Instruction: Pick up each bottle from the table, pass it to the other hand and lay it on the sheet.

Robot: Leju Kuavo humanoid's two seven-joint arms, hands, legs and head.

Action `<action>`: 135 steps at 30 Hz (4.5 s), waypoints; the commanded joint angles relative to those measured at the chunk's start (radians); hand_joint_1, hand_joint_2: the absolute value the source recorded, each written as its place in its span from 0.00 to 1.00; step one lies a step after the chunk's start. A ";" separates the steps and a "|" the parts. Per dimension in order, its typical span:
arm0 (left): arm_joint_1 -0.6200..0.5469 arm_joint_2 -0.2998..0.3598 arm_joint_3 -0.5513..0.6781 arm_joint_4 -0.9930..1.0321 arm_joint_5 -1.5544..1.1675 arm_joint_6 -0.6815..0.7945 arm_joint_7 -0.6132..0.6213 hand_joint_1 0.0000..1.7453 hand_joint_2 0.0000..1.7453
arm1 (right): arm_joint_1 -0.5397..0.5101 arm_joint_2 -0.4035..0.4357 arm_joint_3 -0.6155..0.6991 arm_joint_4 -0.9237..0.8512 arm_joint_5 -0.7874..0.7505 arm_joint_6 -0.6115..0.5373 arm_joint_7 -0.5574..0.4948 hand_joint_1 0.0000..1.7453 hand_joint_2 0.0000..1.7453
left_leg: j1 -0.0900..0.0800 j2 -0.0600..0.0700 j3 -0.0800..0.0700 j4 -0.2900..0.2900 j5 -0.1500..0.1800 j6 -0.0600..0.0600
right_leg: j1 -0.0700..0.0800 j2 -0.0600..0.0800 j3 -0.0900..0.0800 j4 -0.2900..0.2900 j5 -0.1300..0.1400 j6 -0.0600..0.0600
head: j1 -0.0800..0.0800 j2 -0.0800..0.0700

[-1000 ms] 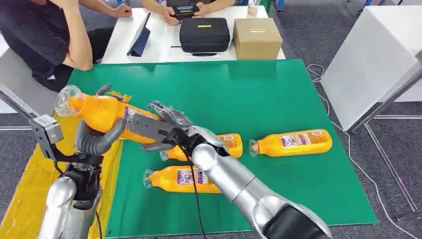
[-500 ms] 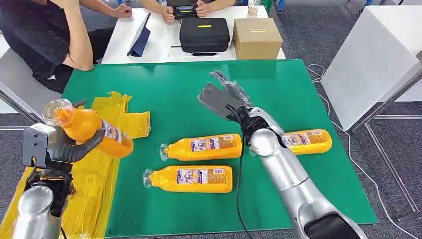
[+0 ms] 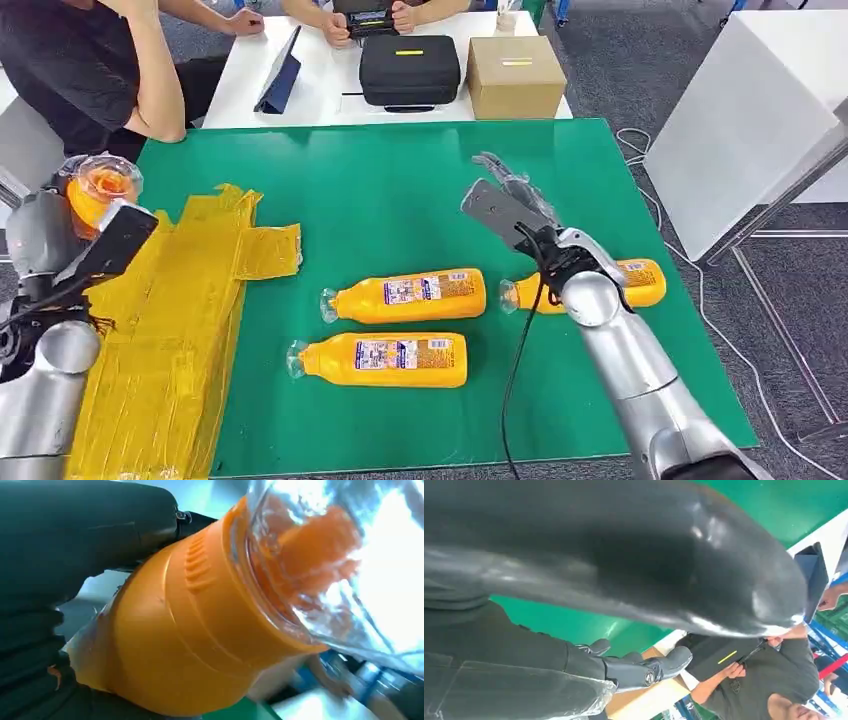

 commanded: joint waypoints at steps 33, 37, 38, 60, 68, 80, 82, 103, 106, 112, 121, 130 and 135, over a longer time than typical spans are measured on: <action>-0.035 -0.233 -0.246 0.577 -0.385 0.153 0.128 1.00 1.00 | -0.135 0.060 0.144 0.141 0.046 0.076 -0.003 0.00 0.00 | 0.000 0.000 0.003 0.000 -0.002 -0.002 | 0.000 -0.001 0.004 -0.001 -0.001 0.000 | 0.000 0.000; -0.031 -0.251 -0.231 0.595 -0.415 0.128 0.150 1.00 1.00 | -0.112 0.074 0.133 0.113 0.077 0.084 0.002 0.00 0.00 | 0.000 0.000 0.002 -0.001 -0.001 -0.001 | 0.000 -0.001 0.002 -0.001 -0.001 0.000 | 0.000 0.000; -0.033 -0.253 -0.223 0.603 -0.427 0.111 0.159 0.99 1.00 | -0.110 0.076 0.133 0.113 0.083 0.090 0.000 0.00 0.00 | 0.001 0.000 0.004 0.000 -0.002 -0.002 | 0.000 -0.001 0.005 -0.001 -0.002 -0.001 | 0.000 0.000; -0.003 -0.285 -0.093 0.536 -0.298 0.052 0.003 0.00 0.00 | -0.013 0.050 0.083 0.089 0.148 0.086 -0.024 0.00 0.00 | 0.001 -0.001 0.004 0.001 -0.003 -0.003 | 0.001 -0.003 0.006 0.000 -0.003 -0.001 | 0.000 0.000; 0.210 -0.237 0.021 -0.102 0.267 0.113 -0.237 0.00 0.00 | 0.145 -0.094 0.030 0.090 0.192 -0.005 -0.109 0.00 0.00 | 0.002 -0.002 0.001 0.001 -0.002 -0.002 | 0.002 -0.003 0.003 -0.002 -0.002 0.000 | 0.000 0.000; 0.316 -0.210 0.071 -0.277 0.548 0.168 -0.394 0.00 0.00 | 0.226 -0.163 -0.033 0.047 0.151 -0.031 -0.170 0.00 1.00 | 0.001 0.000 0.002 0.001 -0.004 -0.002 | 0.001 -0.001 0.003 0.000 -0.002 -0.001 | 0.000 0.000; 0.366 -0.184 0.092 -0.330 0.701 0.111 -0.410 0.00 0.00 | 0.251 -0.210 -0.050 0.040 0.132 -0.029 -0.196 0.00 1.00 | 0.001 -0.001 0.002 0.001 -0.005 -0.002 | 0.001 -0.002 0.004 0.000 -0.003 -0.001 | 0.000 0.000; 0.287 -0.061 0.059 -0.184 0.905 0.067 -0.471 0.00 0.00 | 0.367 -0.385 -0.091 0.037 0.453 0.026 -0.156 0.00 1.00 | 0.000 -0.003 0.005 0.000 -0.005 -0.002 | 0.001 -0.005 0.007 -0.002 -0.005 0.002 | 0.000 0.000; 0.255 -0.052 0.040 -0.150 0.921 0.062 -0.470 0.00 0.00 | 0.384 -0.425 -0.098 0.042 0.456 0.051 -0.151 0.00 1.00 | -0.001 -0.003 0.003 0.000 -0.003 0.000 | 0.000 -0.004 0.004 -0.002 -0.003 0.002 | 0.000 0.000; 0.278 -0.028 0.065 -0.181 0.960 0.078 -0.475 0.00 0.00 | 0.267 -0.412 -0.052 0.150 0.517 0.069 -0.172 0.00 1.00 | -0.001 0.000 0.005 0.001 -0.005 -0.001 | 0.000 -0.002 0.007 -0.001 -0.004 0.002 | 0.000 0.000; 0.343 -0.020 0.110 -0.233 0.978 0.092 -0.485 0.00 0.00 | 0.079 -0.312 0.072 0.344 0.622 0.044 -0.173 0.00 1.00 | 0.000 0.003 0.005 -0.001 -0.004 -0.001 | 0.001 0.001 0.006 -0.003 -0.002 0.002 | 0.000 0.000; 0.404 -0.043 0.159 -0.291 0.969 0.094 -0.500 0.00 0.00 | -0.040 -0.244 0.147 0.485 0.659 0.023 -0.172 0.00 1.00 | 0.000 0.006 0.007 -0.001 -0.004 -0.001 | 0.001 0.003 0.008 -0.002 -0.003 0.002 | 0.000 0.000; 0.350 -0.039 0.155 -0.250 0.966 0.070 -0.488 0.00 0.00 | -0.084 -0.214 0.174 0.594 0.664 0.030 -0.164 0.00 1.00 | 0.000 0.003 0.005 0.000 -0.004 0.000 | 0.001 0.001 0.007 -0.002 -0.002 0.002 | 0.000 0.000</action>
